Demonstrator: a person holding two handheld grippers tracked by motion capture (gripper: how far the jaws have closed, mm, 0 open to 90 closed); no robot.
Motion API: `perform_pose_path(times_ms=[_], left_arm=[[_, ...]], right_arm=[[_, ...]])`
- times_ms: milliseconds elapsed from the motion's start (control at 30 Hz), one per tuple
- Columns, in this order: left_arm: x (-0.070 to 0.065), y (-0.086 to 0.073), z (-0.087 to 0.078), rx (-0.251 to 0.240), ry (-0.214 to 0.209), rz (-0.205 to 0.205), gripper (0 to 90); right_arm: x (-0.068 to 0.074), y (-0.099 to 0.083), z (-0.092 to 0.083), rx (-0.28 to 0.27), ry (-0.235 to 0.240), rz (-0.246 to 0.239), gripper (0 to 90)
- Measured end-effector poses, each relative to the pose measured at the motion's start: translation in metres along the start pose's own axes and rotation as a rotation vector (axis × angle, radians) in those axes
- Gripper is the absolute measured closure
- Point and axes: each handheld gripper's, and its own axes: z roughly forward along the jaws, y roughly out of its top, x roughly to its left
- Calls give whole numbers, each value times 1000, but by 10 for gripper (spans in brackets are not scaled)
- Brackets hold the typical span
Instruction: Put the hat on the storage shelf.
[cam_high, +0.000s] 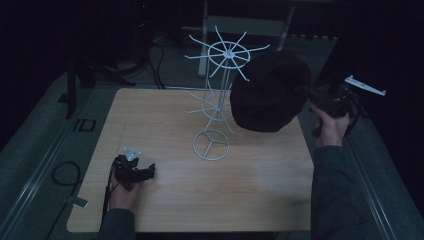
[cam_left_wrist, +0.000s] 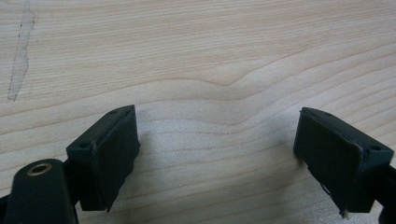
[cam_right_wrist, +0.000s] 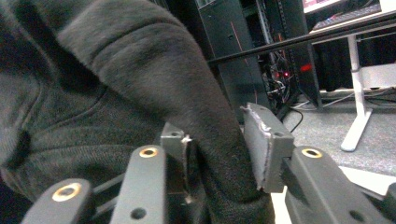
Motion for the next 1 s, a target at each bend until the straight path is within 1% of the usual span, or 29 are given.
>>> perform_pose_path(times_ms=[100, 200, 267, 367, 400, 500, 533, 567, 633, 933, 1000], left_arm=[[0, 0, 0, -1, 0, 0, 146], [0, 0, 0, 0, 0, 0, 146], [0, 0, 0, 0, 0, 0, 146], [0, 0, 0, 0, 0, -1, 146], [0, 0, 0, 0, 1, -2, 146], [0, 0, 0, -1, 0, -2, 146], [0, 0, 0, 0, 1, -1, 146], [0, 0, 0, -1, 0, -2, 146], [0, 0, 0, 0, 0, 0, 146], [0, 0, 0, -1, 0, 0, 146], [0, 0, 0, 0, 0, 1, 146]], right_arm=[[0, 0, 0, 2, -1, -1, 609], [-1, 0, -1, 4, -9, -1, 557], [-1, 0, -1, 3, -8, 3, 549], [-2, 0, -2, 13, -9, 3, 498], [-2, 0, -2, 13, -9, 3, 498], [-2, 1, -4, 13, -17, -2, 468], [-2, 1, -4, 11, -27, -3, 451], [-2, 1, -4, 11, -27, -3, 451], [-2, 2, -6, 5, -43, -7, 423], [-4, 2, -10, 2, -59, -12, 412], [-5, 1, -12, 7, -75, -20, 415]])
